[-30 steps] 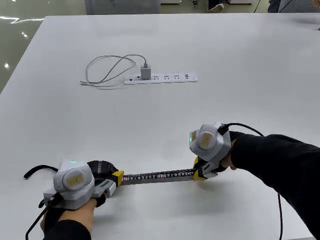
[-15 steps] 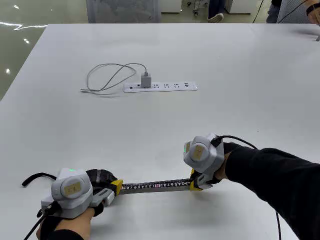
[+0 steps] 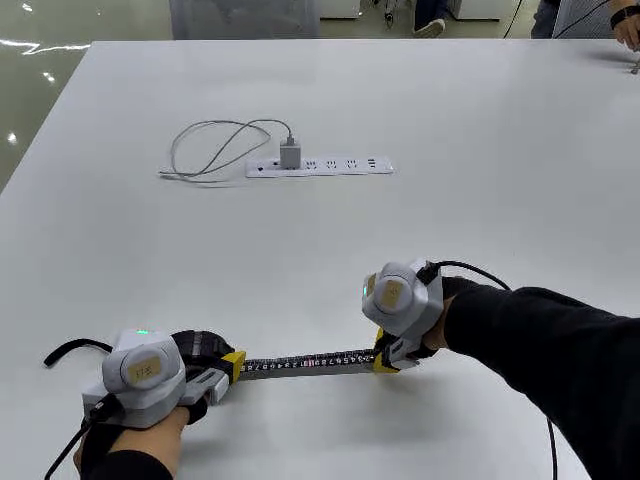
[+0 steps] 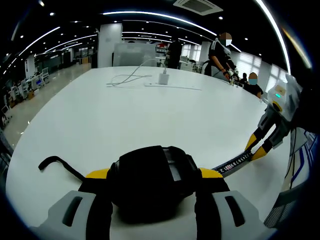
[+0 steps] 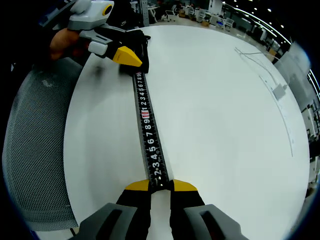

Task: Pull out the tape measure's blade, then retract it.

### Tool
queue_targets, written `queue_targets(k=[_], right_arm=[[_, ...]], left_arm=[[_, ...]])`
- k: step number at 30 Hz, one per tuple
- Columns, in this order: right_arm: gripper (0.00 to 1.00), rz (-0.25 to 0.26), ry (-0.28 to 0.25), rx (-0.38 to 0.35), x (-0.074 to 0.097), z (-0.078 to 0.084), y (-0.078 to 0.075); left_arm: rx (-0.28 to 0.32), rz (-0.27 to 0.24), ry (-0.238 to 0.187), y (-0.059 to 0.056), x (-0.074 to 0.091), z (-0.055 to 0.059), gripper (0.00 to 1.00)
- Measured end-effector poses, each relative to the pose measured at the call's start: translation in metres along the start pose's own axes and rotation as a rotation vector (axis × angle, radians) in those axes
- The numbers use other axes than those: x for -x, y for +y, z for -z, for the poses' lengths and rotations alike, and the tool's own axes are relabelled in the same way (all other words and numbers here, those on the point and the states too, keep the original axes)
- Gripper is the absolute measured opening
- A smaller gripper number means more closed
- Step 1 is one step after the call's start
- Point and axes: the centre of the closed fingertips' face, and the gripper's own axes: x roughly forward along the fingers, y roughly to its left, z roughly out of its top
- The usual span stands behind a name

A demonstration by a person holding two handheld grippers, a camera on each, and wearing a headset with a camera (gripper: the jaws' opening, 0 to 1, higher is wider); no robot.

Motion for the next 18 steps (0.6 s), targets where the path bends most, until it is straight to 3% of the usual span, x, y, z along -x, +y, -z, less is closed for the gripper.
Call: queue_targets(k=[6, 18], right_arm=[[0.1, -0.013, -0.036, -0.017, 0.0001, -0.0004, -0.0019], [0.1, -0.012, -0.025, -0.013, -0.0029, -0.006, -0.0018]], left_arm=[[-0.002, -0.002, -0.003, 0.0, -0.0002, 0.0001, 0.63], [-0.002, -0.003, 0.0, -0.0002, -0.0002, 0.0, 0.63]])
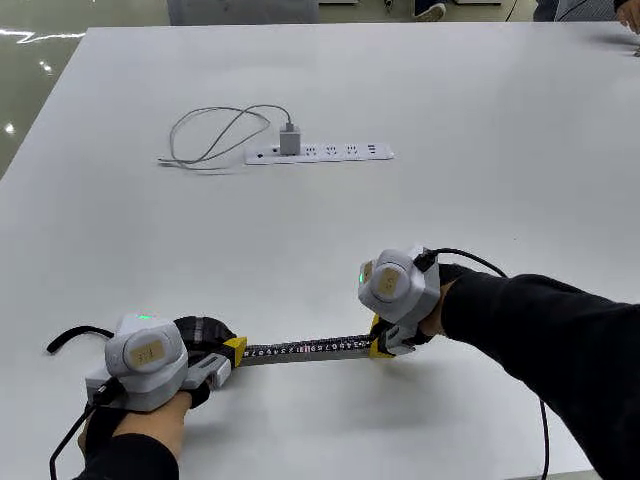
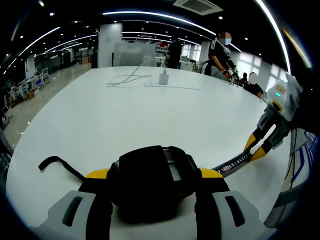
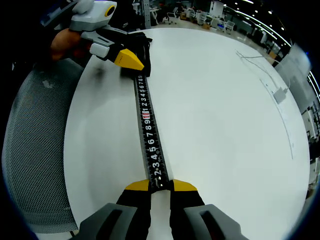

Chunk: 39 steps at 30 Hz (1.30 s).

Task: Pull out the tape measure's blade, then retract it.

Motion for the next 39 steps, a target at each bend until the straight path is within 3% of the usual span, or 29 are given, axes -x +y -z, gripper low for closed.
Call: queue_targets(k=[39], right_arm=[[0.1, 0.009, -0.025, -0.009, -0.005, -0.016, 0.003]], left_arm=[[-0.001, 0.007, -0.005, 0.0, 0.001, 0.0, 0.63]])
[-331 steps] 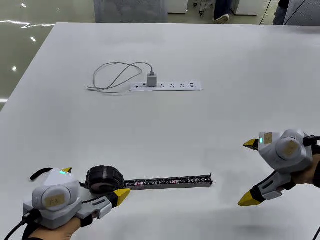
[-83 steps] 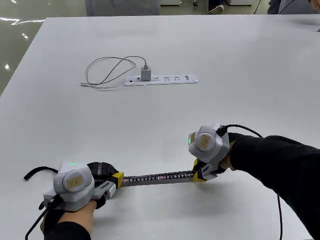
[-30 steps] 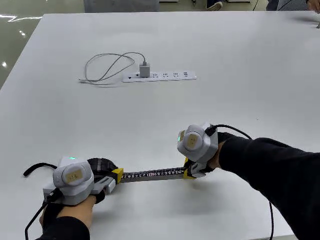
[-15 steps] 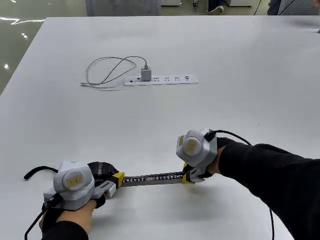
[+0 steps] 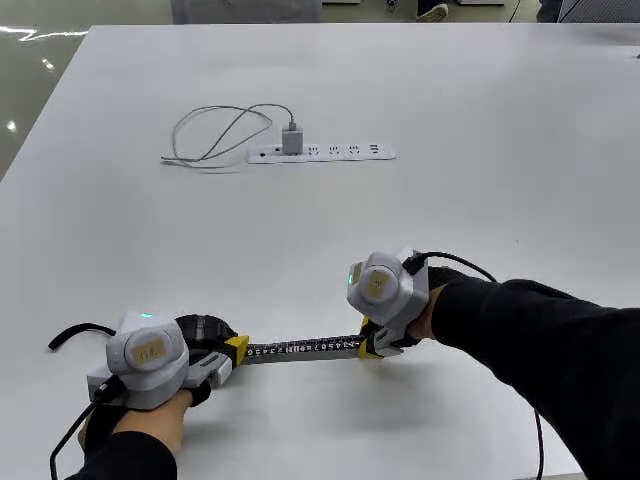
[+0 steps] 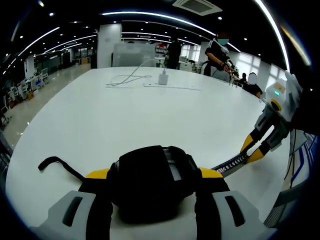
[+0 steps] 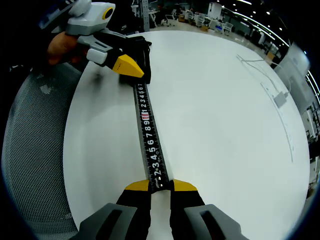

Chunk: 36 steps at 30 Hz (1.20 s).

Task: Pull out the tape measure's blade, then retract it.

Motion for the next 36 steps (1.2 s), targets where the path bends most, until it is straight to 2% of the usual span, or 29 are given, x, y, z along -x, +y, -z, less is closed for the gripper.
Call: queue_targets(k=[8, 10, 14, 26, 36], right_arm=[[0.1, -0.002, 0.0, 0.001, -0.002, -0.003, 0.0], [0.1, -0.001, -0.005, 0.02, -0.003, -0.005, 0.0], [0.1, -0.014, -0.027, 0.009, -0.004, -0.008, 0.0], [0.1, -0.034, -0.04, 0.004, -0.005, -0.012, 0.001], [0.1, -0.02, -0.033, 0.014, -0.007, -0.017, 0.003]], left_arm=[[0.001, 0.001, 0.005, 0.001, -0.001, 0.0, 0.63], [0.0, 0.002, 0.005, 0.001, -0.001, 0.0, 0.63], [0.005, 0.005, 0.01, 0.001, -0.001, 0.0, 0.62], [0.009, 0.013, 0.016, 0.0, -0.001, 0.001, 0.62], [0.001, 0.015, 0.017, -0.001, 0.0, 0.002, 0.62]])
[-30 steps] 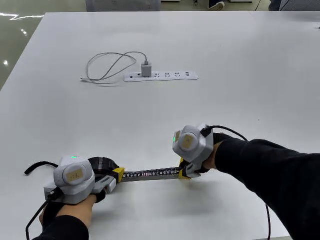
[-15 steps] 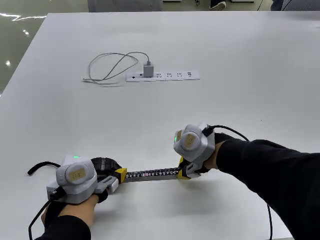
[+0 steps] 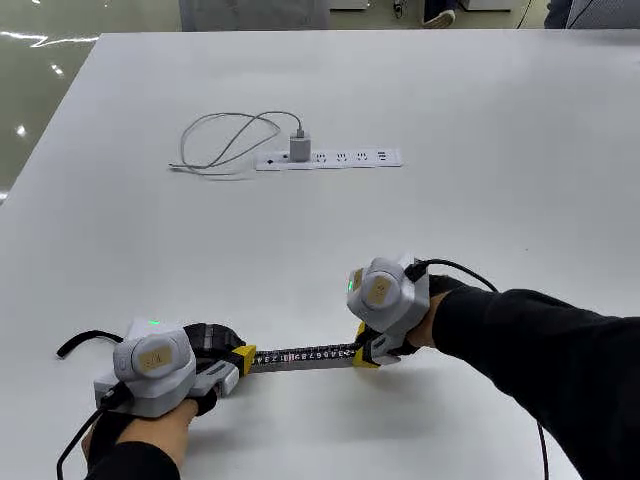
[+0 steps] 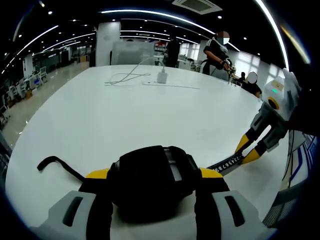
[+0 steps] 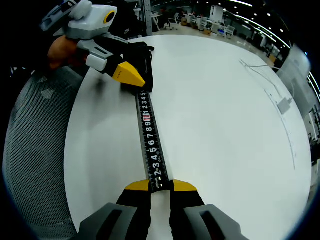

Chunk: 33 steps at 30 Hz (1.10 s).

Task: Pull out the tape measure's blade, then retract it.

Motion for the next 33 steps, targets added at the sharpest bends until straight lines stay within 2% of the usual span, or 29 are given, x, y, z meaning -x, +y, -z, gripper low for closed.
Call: queue_targets(k=[6, 9, 17, 33], right_arm=[[0.1, -0.009, 0.005, -0.024, -0.001, -0.001, -0.001], [0.1, -0.005, 0.01, 0.005, -0.002, -0.002, 0.0], [0.1, -0.002, -0.014, -0.018, -0.004, -0.008, 0.001], [0.1, -0.004, -0.006, -0.009, -0.005, -0.014, 0.003]], left_arm=[[0.001, 0.0, 0.002, 0.0, 0.0, 0.001, 0.62], [0.002, 0.0, 0.001, -0.001, 0.0, 0.0, 0.62], [0.004, -0.001, 0.001, -0.001, 0.0, 0.001, 0.62], [0.001, 0.005, 0.004, -0.001, 0.001, 0.001, 0.62]])
